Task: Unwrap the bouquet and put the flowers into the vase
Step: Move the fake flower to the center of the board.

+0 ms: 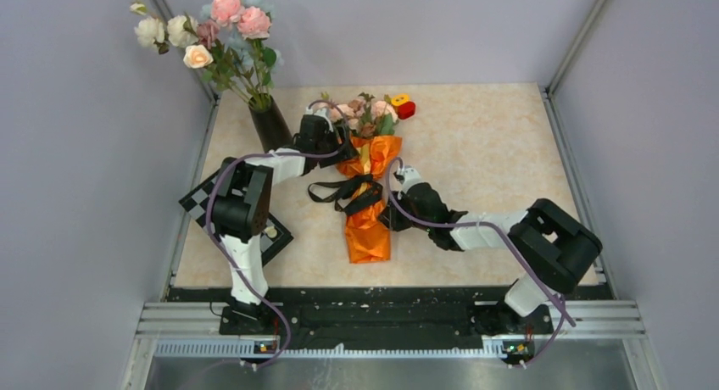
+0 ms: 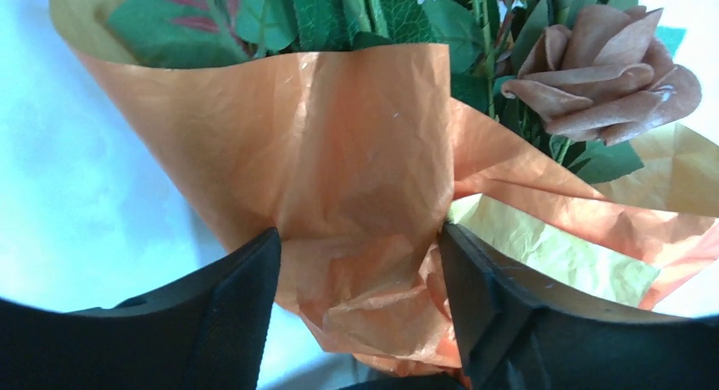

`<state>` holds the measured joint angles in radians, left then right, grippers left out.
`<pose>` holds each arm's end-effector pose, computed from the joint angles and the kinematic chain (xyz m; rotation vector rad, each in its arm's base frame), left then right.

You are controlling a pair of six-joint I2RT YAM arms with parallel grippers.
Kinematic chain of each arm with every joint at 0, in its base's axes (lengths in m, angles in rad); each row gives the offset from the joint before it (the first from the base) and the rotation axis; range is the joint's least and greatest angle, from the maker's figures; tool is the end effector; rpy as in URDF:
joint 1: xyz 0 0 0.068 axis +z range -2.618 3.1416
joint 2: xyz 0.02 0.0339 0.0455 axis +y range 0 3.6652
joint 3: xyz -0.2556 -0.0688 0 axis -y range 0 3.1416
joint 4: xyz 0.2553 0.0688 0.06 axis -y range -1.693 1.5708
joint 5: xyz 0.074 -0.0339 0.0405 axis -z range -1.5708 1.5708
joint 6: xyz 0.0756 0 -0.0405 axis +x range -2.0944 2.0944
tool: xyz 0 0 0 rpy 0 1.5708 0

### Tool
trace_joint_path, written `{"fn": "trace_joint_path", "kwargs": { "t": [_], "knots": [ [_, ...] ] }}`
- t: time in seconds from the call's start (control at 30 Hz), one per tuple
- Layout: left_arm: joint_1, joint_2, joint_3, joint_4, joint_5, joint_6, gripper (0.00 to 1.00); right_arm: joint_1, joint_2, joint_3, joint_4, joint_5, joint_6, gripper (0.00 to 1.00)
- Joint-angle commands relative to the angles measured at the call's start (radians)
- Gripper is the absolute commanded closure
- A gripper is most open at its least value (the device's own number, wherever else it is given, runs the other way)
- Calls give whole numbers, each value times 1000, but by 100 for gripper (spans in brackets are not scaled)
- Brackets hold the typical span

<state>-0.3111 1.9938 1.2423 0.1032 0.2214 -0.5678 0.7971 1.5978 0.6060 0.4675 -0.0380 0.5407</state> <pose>0.4426 -0.1597 0.1269 -0.1681 2.2937 -0.7165 0.2399 0.2497 0.1133 -0.3065 2.1885 0.8234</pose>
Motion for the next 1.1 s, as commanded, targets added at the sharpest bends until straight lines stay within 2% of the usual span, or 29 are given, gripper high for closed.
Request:
{"fn": "trace_joint_path", "kwargs": {
  "t": [0.0, 0.07, 0.1, 0.13, 0.27, 0.43, 0.57, 0.67, 0.83, 1.07],
  "knots": [
    [1, -116, 29, -93, 22, 83, 22, -4, -139, 2, -36, -49, -64, 78],
    [0, -171, 18, -145, 12, 111, 13, -3, -204, -1, -91, -43, -92, 62],
    [0, -202, 11, -166, 9, 129, 3, -3, -241, -3, -130, -40, -109, 54],
    [0, -230, 6, -191, 9, 155, 2, -3, -274, -5, -164, -33, -123, 49],
    [0, -326, 38, -343, 6, 226, 1, -3, -419, -23, -308, 3, -149, 40],
    [3, -418, 47, -474, 92, 255, 1, -4, -540, -31, -399, -21, -94, 30],
    [9, -449, 113, -602, 197, 255, 1, 0, -515, -35, -392, -113, 37, 30],
    [9, -476, 128, -660, 249, 276, 1, 50, -486, -44, -322, -100, 100, 32],
    [19, -562, 63, -677, 164, 332, 1, 143, -379, -31, -204, -49, 205, 34],
    [21, -675, -54, -647, -103, 382, 1, 158, -224, 26, -109, 73, 281, 39]
  ]
}}
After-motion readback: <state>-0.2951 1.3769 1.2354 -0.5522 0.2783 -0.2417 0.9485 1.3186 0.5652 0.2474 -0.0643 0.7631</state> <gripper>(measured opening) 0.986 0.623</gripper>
